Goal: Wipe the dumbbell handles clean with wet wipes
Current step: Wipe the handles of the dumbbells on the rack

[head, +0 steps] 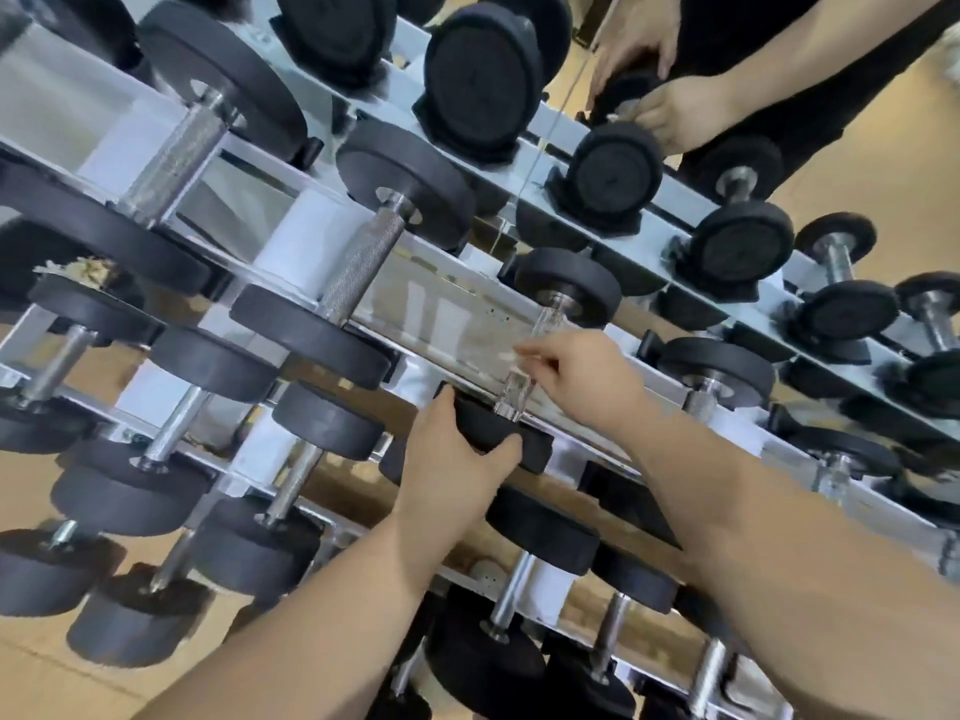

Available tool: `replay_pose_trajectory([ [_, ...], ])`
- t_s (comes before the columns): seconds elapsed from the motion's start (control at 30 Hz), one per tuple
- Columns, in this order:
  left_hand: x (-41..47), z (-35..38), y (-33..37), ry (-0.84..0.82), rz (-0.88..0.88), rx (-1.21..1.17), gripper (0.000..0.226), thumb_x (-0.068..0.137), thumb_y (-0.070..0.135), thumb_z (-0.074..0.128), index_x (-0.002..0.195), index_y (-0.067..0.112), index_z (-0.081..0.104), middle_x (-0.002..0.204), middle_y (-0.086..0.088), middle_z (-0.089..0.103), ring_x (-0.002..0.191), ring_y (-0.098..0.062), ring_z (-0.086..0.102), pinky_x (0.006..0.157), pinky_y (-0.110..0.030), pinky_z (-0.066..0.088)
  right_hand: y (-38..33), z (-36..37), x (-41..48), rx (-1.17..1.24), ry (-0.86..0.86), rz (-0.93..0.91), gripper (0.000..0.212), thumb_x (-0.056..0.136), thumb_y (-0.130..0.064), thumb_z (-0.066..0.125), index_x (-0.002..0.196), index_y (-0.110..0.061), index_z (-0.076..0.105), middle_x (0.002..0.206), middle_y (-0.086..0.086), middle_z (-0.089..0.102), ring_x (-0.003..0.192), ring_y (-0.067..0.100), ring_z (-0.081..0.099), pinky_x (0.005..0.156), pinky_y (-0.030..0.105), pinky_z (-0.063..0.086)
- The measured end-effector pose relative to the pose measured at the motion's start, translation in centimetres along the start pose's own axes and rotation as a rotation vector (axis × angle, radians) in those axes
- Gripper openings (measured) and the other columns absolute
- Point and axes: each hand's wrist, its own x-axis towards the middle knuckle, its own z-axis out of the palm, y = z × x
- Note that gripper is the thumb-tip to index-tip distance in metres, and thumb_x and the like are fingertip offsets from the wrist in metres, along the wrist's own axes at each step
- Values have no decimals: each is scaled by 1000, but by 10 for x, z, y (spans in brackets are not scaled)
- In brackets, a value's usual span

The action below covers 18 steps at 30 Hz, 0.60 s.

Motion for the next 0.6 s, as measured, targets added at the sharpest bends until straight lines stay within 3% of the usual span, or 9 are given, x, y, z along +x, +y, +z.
replay_pose_trajectory([
  [0.07, 1, -1, 4, -64, -58, 16, 47, 81, 38, 78, 108, 25, 42, 92, 21, 42, 80, 3, 45, 65, -10, 36, 4, -9, 17, -76, 90, 65, 21, 96, -22, 62, 110, -20, 77, 101, 2, 76, 95, 25, 69, 82, 36, 55],
  [0.17, 4, 1, 6, -34, -33, 78, 77, 70, 52, 82, 130, 17, 48, 118, 10, 51, 115, -13, 52, 94, -32, 48, 2, -12, 22, -120, 132, 165, 21, 97, -25, 58, 107, -23, 77, 99, 0, 76, 92, 25, 68, 79, 40, 55],
  [0.27, 1, 3, 13, -70, -52, 145, 110, 70, 57, 82, 155, 15, 27, 147, -9, 42, 139, -29, 39, 113, -43, 38, -5, -8, 5, -88, 21, 134, 18, 94, -22, 61, 100, -21, 77, 94, 1, 76, 88, 25, 68, 81, 36, 54],
  [0.37, -1, 6, 15, -49, -18, 178, 116, 69, 59, 82, 158, 15, 22, 146, -11, 41, 138, -31, 37, 114, -43, 35, -12, -3, -11, -84, -184, -35, 16, 92, -19, 63, 98, -20, 78, 92, 0, 77, 84, 23, 70, 78, 38, 56],
  [0.43, -2, 6, 14, -54, -6, 183, 117, 68, 61, 82, 158, 16, 21, 144, -11, 41, 137, -31, 37, 114, -43, 35, -8, -5, -6, -136, -216, -76, 19, 92, -19, 59, 96, -21, 77, 91, 1, 76, 83, 25, 70, 77, 40, 57],
  [0.5, 1, 4, 14, -87, -27, 189, 120, 69, 62, 81, 159, 17, 16, 146, -9, 38, 140, -30, 32, 116, -42, 31, -3, -8, 8, -217, -142, -10, 20, 92, -20, 53, 85, -18, 72, 80, 4, 70, 75, 30, 64, 71, 40, 55],
  [0.6, 9, 0, 14, -124, -49, 201, 127, 67, 63, 83, 160, 16, 12, 152, -9, 33, 144, -30, 27, 117, -41, 28, -1, -14, 20, -211, 15, 200, 24, 98, -25, 51, 79, -21, 65, 73, -2, 61, 69, 25, 57, 61, 31, 42],
])
